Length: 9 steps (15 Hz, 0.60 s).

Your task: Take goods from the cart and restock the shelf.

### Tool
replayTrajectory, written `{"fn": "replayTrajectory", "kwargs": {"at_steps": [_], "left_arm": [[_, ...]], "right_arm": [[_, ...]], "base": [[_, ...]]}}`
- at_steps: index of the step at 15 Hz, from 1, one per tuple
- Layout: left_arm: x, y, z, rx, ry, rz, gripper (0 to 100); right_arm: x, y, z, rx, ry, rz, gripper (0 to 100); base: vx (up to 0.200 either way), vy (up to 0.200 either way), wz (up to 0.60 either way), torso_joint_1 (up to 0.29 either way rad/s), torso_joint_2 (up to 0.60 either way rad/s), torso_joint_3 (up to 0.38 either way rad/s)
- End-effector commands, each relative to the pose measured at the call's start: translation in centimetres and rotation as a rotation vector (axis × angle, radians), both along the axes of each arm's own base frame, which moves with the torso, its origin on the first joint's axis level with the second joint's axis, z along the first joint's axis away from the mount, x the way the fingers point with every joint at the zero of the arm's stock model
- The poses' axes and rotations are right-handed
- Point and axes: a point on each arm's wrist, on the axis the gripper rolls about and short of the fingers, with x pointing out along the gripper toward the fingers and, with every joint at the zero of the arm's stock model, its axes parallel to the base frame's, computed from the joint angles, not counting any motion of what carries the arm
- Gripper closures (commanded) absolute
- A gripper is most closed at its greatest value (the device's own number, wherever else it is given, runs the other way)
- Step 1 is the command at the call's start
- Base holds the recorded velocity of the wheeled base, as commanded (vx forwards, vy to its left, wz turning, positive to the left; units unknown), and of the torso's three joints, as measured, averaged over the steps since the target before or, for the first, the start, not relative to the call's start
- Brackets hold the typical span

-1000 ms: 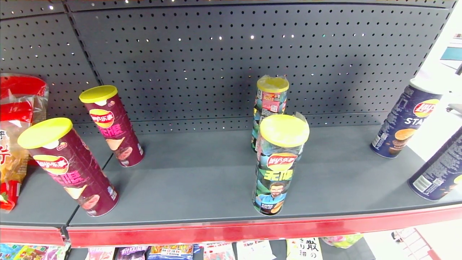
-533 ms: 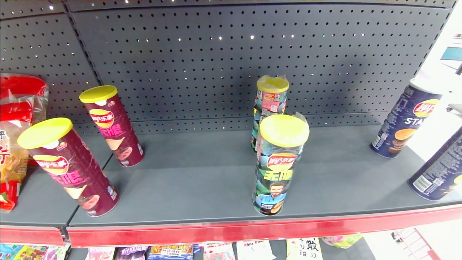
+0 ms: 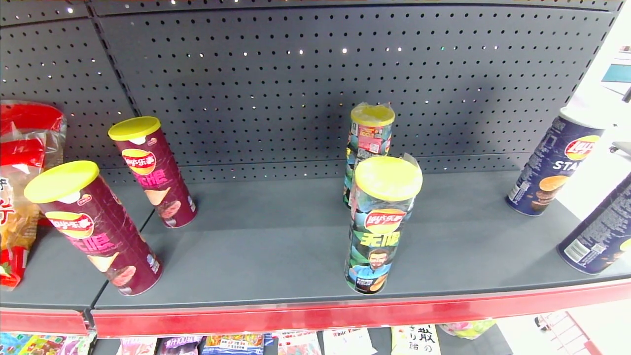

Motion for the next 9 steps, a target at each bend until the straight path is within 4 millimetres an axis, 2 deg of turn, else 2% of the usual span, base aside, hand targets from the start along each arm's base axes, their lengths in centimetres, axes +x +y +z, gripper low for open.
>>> {"fn": "replayTrajectory", "kwargs": {"at_steps": [1, 9], "left_arm": [[0.00, 0.00, 0.00, -0.002, -0.001, 0.001, 0], [0.00, 0.00, 0.00, -0.002, -0.001, 0.001, 0]], "right_arm": [[-0.01, 0.00, 0.00, 0.000, -0.001, 0.000, 0], [-0.01, 0.00, 0.00, 0.002, -0.001, -0.002, 0]], "base": [[0.000, 0.000, 0.00, 0.000, 0.00, 0.000], [0.000, 0.000, 0.00, 0.000, 0.00, 0.000]]}}
